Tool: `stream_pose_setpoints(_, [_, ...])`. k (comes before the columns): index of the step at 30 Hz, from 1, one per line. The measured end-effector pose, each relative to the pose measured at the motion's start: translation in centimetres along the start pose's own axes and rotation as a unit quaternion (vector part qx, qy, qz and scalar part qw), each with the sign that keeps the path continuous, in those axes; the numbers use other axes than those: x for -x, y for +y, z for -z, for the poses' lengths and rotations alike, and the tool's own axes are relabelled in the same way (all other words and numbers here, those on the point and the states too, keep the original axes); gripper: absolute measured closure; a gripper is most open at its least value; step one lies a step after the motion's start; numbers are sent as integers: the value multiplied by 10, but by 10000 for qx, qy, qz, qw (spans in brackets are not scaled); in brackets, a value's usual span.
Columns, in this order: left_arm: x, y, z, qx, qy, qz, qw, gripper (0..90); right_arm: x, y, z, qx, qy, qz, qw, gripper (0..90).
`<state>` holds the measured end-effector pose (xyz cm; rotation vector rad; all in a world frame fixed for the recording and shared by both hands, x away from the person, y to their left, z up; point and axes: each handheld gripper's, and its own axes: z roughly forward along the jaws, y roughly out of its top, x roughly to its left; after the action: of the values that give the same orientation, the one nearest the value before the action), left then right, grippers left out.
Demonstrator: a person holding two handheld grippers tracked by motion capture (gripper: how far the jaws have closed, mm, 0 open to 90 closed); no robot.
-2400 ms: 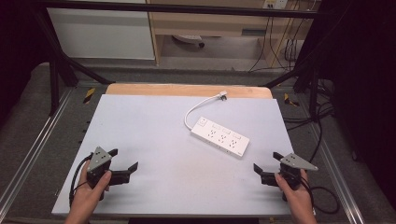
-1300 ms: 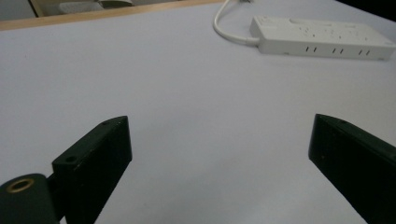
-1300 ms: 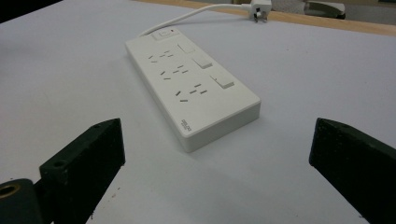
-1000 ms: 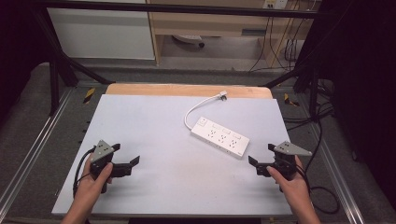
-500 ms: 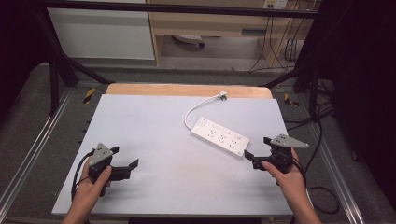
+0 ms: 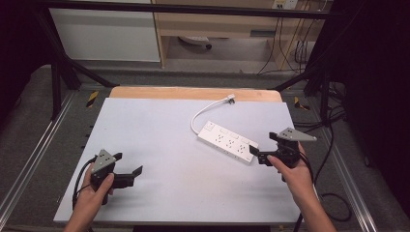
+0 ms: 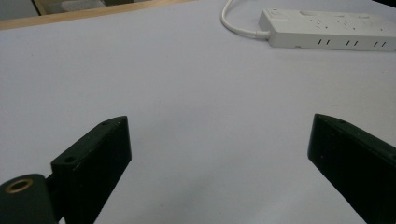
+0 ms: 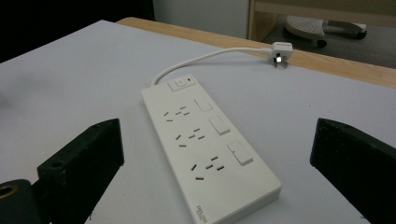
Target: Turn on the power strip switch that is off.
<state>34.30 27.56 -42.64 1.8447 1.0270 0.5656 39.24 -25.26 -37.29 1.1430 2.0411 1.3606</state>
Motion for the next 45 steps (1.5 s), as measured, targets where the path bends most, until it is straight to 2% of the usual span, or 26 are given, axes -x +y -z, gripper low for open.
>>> stream_pose_setpoints(17, [1, -1, -1, -70, -11, -21, 10000, 63, 5, 25, -13, 55, -68, -3, 10000, 41])
stream_pose_setpoints(22, [1, -1, -1, -77, -10, -53, 10000, 63, 3, 35, -22, 83, -89, -22, 9999, 61])
stream_pose_setpoints(31, [1, -1, 0, -90, -21, -65, 9999, 63, 3, 45, -35, 120, -152, 19, 9998, 128])
stream_pose_setpoints(38, [2, -1, -1, -101, -36, -76, 9999, 63, 7, 48, -43, 127, -164, -101, 9997, 170])
stream_pose_setpoints(45, [2, -1, -1, -116, -47, -71, 9999, 63, 11, 51, -56, 137, -195, -212, 9995, 249])
